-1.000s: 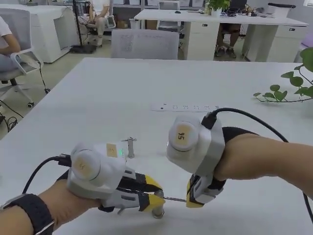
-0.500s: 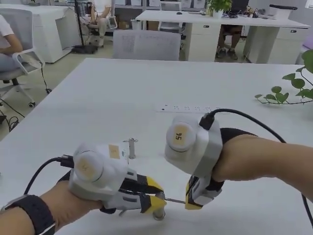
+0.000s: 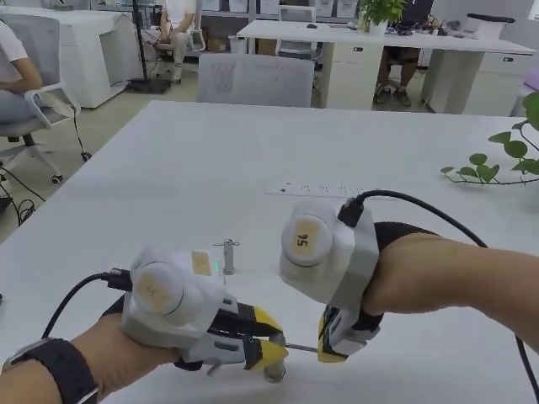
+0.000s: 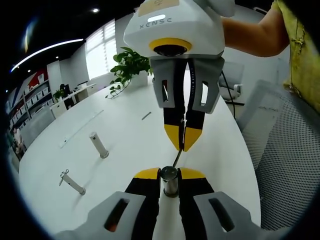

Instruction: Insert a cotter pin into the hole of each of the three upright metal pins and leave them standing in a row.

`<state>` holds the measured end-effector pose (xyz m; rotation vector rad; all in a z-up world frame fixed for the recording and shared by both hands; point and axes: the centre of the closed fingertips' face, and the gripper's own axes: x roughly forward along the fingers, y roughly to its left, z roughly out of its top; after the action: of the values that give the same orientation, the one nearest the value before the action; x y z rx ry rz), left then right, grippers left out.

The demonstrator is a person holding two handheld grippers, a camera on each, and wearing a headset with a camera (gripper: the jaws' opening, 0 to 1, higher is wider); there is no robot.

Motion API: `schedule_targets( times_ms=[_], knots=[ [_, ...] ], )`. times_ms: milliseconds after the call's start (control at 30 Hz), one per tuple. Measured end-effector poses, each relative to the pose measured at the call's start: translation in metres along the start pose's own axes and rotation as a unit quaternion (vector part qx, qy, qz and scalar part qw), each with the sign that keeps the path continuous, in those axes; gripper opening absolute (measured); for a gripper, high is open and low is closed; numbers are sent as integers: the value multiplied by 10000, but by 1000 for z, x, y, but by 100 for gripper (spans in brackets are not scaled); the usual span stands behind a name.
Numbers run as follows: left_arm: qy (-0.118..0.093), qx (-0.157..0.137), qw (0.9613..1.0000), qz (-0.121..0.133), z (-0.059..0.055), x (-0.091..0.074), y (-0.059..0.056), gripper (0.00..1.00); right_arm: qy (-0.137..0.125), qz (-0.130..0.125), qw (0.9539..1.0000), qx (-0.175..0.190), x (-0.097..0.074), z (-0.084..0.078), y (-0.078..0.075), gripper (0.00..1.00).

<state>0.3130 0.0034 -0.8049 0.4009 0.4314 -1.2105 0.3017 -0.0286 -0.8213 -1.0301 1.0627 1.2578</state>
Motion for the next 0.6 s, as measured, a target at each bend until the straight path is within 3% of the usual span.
schedule_targets(
  times_ms=[433,600],
  knots=[
    [99,95,9999,-50,-3,0,-5,15,72,-12,9999,-134,-3,1,1,3],
    [131,159,9998,-61,-3,0,-5,12,137,-19,9996,-249,-3,0,1,3]
  ],
)
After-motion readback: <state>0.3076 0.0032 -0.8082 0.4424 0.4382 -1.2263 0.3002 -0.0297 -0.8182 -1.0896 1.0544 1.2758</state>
